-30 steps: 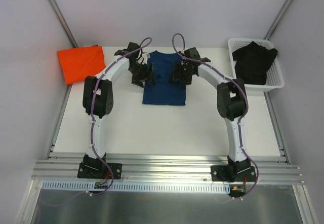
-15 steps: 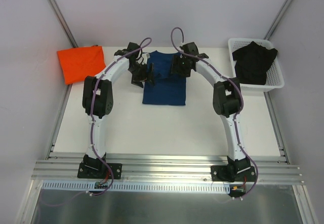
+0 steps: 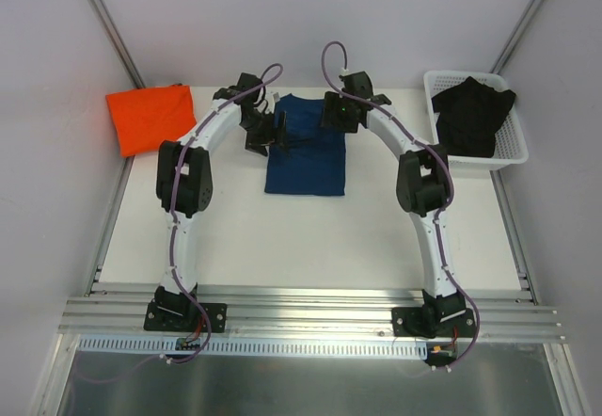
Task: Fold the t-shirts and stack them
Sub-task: Grab one side of the 2/3 rectangular tshirt with both arms
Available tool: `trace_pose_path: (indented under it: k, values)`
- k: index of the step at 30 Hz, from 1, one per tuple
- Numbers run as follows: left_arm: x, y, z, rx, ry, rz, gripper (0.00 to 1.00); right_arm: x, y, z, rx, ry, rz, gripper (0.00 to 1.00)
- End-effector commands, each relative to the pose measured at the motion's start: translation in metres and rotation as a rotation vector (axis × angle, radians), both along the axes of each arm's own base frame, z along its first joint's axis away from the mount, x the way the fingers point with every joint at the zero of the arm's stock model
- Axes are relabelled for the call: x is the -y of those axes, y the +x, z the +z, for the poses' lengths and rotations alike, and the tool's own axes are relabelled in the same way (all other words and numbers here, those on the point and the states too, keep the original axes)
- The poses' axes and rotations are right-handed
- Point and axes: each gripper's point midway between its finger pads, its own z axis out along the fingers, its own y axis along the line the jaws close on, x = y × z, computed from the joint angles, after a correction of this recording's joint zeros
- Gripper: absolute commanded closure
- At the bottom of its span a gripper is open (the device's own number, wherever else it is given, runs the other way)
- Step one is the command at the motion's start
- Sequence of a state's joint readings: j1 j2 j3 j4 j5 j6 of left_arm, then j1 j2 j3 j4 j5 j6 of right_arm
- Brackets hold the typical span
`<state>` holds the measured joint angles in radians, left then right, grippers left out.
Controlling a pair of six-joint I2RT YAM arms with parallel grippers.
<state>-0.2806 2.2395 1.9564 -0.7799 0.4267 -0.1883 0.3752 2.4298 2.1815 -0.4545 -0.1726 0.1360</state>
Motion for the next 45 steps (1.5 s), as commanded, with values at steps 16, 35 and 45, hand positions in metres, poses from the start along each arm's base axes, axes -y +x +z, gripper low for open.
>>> trace_pose_path:
  k: [16, 35, 45]
  values:
    - [0.019, 0.082, -0.020, 0.147, -0.050, -0.004, 0.28, 0.020, -0.010, 0.077, 0.109, 0.025, -0.013, 0.31]
    - [0.022, 0.104, 0.027, 0.284, -0.068, 0.018, 0.28, -0.033, -0.160, 0.001, -0.307, 0.131, 0.109, 0.31]
    - [0.015, 0.137, 0.051, 0.433, -0.024, 0.062, 0.26, -0.036, -0.162, -0.003, -0.306, 0.104, 0.121, 0.30]
